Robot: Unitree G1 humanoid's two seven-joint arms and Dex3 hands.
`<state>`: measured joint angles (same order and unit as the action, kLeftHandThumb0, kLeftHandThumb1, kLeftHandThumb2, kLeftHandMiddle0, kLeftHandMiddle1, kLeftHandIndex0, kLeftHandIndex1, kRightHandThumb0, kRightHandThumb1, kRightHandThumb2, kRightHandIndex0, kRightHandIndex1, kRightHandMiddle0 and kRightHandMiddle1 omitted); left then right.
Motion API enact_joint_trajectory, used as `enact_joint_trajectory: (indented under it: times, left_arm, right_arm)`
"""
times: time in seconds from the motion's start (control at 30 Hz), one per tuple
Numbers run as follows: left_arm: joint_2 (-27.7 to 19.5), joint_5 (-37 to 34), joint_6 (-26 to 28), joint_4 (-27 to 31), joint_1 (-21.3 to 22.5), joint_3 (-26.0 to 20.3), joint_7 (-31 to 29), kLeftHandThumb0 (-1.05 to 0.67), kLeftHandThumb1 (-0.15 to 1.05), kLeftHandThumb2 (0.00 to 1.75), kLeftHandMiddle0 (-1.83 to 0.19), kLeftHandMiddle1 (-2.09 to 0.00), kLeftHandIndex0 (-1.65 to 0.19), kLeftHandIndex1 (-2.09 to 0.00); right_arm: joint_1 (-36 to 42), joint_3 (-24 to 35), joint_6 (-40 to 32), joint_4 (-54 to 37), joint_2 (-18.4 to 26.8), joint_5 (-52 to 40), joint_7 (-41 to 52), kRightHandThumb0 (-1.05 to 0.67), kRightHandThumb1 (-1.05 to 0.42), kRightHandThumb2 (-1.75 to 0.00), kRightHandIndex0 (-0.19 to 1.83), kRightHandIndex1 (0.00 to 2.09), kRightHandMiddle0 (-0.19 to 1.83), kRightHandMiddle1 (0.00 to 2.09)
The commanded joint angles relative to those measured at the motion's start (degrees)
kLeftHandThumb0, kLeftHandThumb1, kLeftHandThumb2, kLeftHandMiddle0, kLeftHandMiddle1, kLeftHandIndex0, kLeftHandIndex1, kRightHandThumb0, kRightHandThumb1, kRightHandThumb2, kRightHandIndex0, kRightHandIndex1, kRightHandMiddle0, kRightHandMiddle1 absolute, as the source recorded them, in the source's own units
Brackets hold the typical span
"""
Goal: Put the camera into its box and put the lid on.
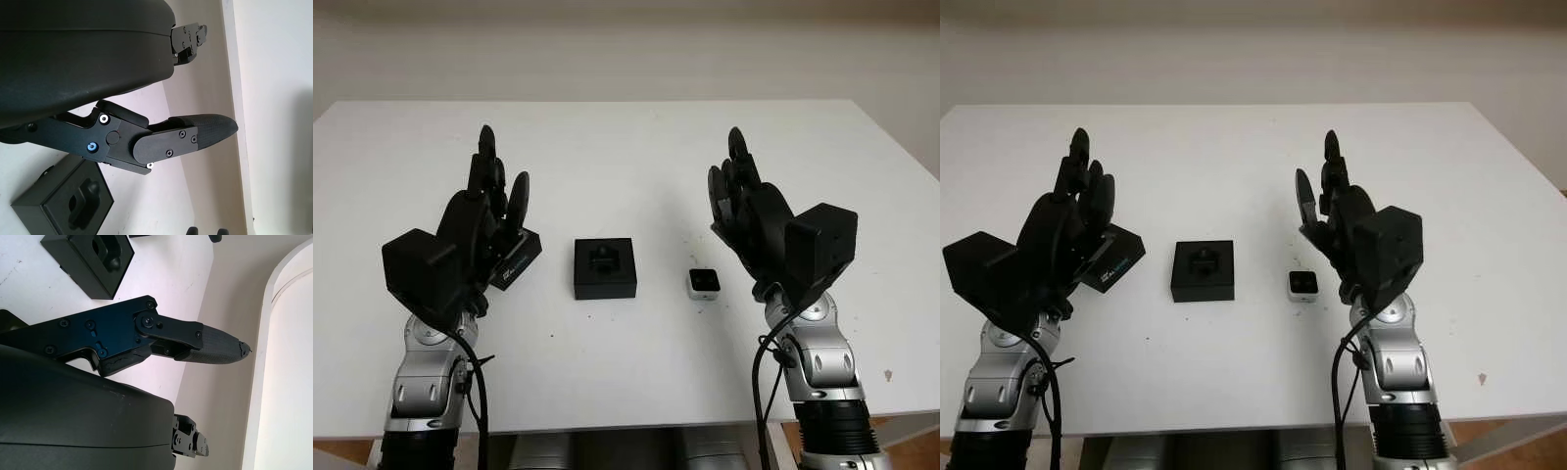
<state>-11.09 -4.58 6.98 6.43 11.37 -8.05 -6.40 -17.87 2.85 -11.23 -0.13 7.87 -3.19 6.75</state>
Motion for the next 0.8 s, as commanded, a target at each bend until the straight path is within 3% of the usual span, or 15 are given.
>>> enact_joint_trajectory:
  times: [0.0,0.27,0.37,0.53,0.77]
  left_arm:
    - [-0.1,0.0,-0.5,0.9,-0.4,-0.1,0.0,-0.65,1.05,0.58,0.19,0.0,0.19,0.0]
    - [0.2,-0.1,0.4,0.2,0.7,0.0,0.5,-0.67,1.05,0.57,0.19,0.0,0.19,0.0]
    - [-0.1,0.1,-0.3,0.1,0.7,0.2,0.3,-0.66,1.05,0.58,0.19,0.0,0.19,0.0]
    - [0.2,-0.4,-1.4,0.2,0.0,-0.3,0.3,-0.65,1.05,0.58,0.19,0.0,0.19,0.0]
    - [0.2,-0.5,-1.2,-0.1,0.0,-0.3,0.4,-0.65,1.05,0.58,0.19,-0.01,0.19,0.0]
  right_arm:
    - [-0.8,0.2,0.7,-0.8,0.4,-0.2,0.3,-0.72,-1.05,-0.63,-0.19,0.0,-0.19,0.0]
    - [-2.1,0.4,0.8,0.9,1.5,-0.1,2.0,-0.73,-1.05,-0.59,-0.19,0.01,-0.18,0.02]
    - [-2.3,0.8,1.4,0.7,3.0,0.4,2.7,-0.74,-1.05,-0.44,-0.14,0.04,-0.12,0.06]
    - [-1.7,2.7,8.0,1.4,9.0,0.7,7.3,-0.68,-0.98,-0.09,0.07,0.13,0.08,0.14]
    - [0.4,1.4,13.4,0.9,19.4,10.1,9.8,-0.73,-0.83,-0.03,0.14,0.12,0.25,0.17]
